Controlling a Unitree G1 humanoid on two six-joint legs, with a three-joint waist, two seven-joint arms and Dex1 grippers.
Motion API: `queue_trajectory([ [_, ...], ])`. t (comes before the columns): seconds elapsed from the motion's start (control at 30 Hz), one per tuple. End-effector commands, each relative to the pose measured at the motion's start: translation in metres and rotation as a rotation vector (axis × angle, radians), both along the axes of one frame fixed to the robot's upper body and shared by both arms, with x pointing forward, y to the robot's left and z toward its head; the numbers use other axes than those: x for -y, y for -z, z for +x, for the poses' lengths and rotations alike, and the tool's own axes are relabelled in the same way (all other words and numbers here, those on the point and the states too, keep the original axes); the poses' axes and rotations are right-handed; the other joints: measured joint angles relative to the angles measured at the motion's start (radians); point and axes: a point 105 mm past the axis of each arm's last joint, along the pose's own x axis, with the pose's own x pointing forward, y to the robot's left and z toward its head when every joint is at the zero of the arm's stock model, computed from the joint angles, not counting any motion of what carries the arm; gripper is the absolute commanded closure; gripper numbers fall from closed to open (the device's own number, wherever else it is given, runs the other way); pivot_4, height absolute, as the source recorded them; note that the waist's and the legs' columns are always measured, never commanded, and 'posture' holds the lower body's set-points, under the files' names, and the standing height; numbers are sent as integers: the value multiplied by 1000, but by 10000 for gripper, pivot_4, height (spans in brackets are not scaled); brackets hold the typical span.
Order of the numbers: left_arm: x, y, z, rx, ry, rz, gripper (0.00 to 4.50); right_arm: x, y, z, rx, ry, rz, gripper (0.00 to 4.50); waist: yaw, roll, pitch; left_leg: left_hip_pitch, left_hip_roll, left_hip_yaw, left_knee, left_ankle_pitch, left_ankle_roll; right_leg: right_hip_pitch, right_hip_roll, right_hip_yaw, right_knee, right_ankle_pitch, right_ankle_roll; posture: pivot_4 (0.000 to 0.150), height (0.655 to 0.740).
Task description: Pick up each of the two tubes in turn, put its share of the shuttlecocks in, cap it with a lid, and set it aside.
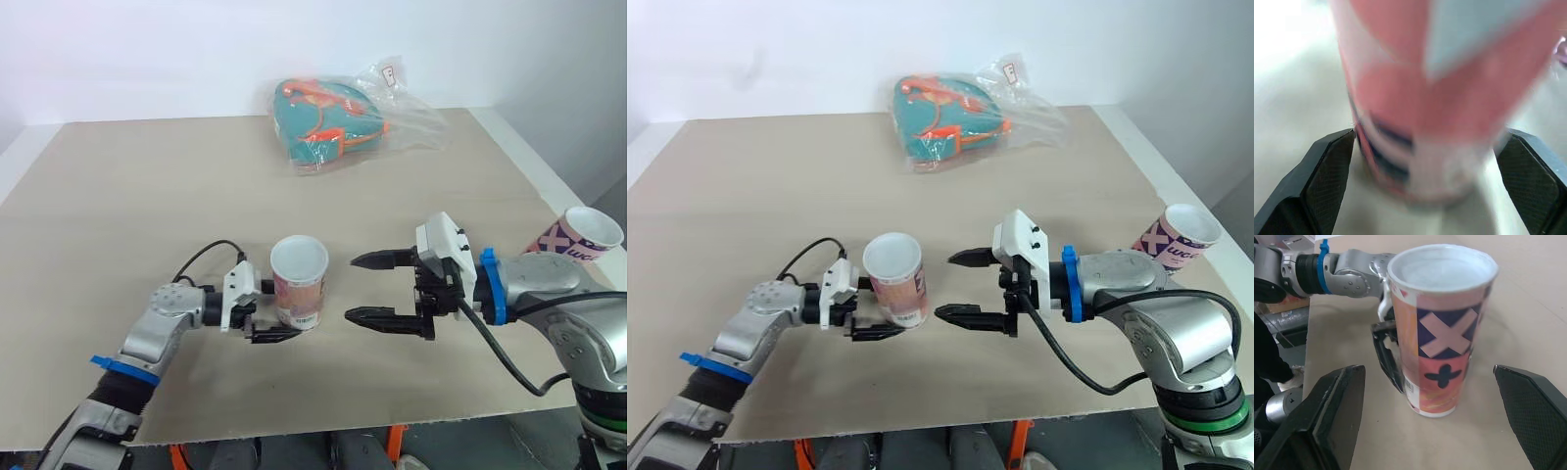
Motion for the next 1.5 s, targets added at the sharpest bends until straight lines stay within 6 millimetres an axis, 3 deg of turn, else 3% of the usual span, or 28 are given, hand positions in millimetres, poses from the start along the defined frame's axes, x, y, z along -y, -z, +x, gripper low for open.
queue_trajectory([
  [0.03, -10, -3, -4, 22, 5, 20, 305, -1, -7, -1, 34, -11, 18, 0, 0, 0, 0, 0, 0, 0, 0, 0, 0, 0, 0, 0, -1, 0, 0, 1500, 7387],
  [0.27, -31, -16, 4, -11, -114, -1, 305, -6, 8, 5, 37, -4, -7, 0, 0, 0, 0, -2, 1, 0, 0, 0, 0, 0, 0, 0, -5, 3, 1, 1500, 7387],
  [0.37, -44, -40, 1, -35, -142, -103, 305, -10, 25, 7, 38, -8, -32, 0, -1, -1, 1, -3, 1, 0, 0, 0, 0, 0, 0, -1, -5, 3, 1, 1500, 7387],
  [0.47, -54, -67, -13, -37, -112, -165, 305, -15, 34, 12, 13, -15, 3, 0, -2, -3, 2, -4, 1, 0, 0, 0, 0, -1, 0, -1, -6, 3, 1, 1500, 7387],
  [0.6, -50, -81, -31, -66, -45, -167, 305, -21, 33, 17, 21, -43, 34, 0, -1, -3, 3, -4, 1, 0, 0, 0, 0, 0, 0, -1, -6, 3, 1, 1500, 7387],
  [0.77, -49, -86, -47, -53, 0, -118, 305, -33, 34, 24, 22, -80, 60, 0, 0, -3, 3, -4, 2, 0, 1, 0, 0, 0, 0, -1, -6, 4, 1, 1500, 7387],
  [1.1, -68, -84, -49, -27, -102, -100, 305, -48, 47, 31, 5, -154, 61, 0, 0, -3, 3, -4, 2, 0, 1, 0, 0, -1, 0, -2, -6, 4, 0, 1500, 7387],
  [1.5, -64, -76, -53, -33, -114, -109, 305, -62, 53, 43, 26, -180, 80, 0, 0, -3, 3, -4, 2, 0, 1, 0, 0, -1, 0, -2, -6, 4, 0, 1500, 7387],
])
